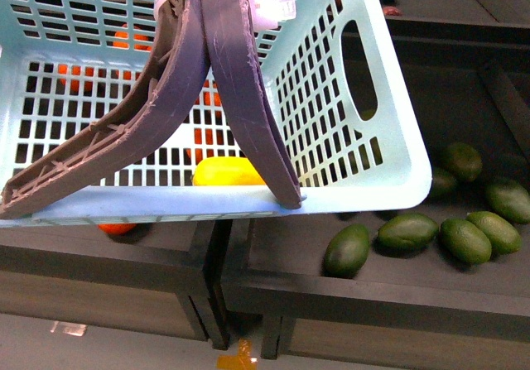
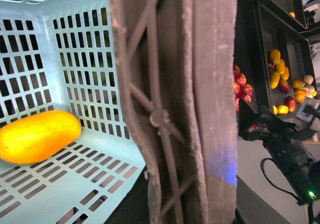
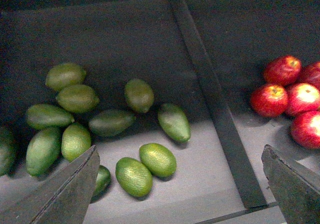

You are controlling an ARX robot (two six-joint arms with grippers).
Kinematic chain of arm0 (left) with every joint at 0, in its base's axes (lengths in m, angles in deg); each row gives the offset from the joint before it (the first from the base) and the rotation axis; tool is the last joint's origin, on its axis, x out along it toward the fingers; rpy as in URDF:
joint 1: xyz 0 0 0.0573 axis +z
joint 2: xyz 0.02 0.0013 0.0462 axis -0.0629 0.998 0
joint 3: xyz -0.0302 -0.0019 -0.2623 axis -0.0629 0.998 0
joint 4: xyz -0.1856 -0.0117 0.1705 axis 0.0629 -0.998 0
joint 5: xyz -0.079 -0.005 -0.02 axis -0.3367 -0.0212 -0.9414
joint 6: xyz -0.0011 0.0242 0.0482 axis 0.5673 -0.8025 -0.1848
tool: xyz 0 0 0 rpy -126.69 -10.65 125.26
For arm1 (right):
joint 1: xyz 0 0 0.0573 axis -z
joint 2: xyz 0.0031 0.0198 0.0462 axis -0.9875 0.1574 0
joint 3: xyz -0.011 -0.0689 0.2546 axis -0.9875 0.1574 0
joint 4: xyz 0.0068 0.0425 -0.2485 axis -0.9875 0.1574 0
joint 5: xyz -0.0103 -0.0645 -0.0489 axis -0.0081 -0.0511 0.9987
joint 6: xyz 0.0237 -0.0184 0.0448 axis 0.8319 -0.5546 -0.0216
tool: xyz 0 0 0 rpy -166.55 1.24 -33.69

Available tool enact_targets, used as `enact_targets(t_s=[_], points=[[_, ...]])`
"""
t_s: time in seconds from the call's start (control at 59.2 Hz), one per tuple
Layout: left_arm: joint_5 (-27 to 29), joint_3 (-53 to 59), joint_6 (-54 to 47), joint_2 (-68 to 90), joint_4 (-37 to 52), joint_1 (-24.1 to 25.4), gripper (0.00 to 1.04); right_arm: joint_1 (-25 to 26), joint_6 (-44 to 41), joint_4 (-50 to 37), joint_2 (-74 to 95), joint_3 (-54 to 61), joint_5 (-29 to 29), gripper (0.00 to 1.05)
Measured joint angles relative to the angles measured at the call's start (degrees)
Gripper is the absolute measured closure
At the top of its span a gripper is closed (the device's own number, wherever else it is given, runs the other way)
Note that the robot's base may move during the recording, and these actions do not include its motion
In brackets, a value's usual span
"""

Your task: Pick mango and avocado into basket

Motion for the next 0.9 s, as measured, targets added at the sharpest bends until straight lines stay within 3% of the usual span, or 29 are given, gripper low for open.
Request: enact_targets(t_s=[0.49,0.896], points=[[0.4,0.0,0.0,0.0,0.0,0.0,0.88,-2.0,-3.2,-4.2,34.6,-15.6,-1.2,0.08],[0.4,0.0,0.0,0.0,0.0,0.0,0.88,-3.6,-3.3,-4.7,50.9,-25.0,-2.5,0.08]])
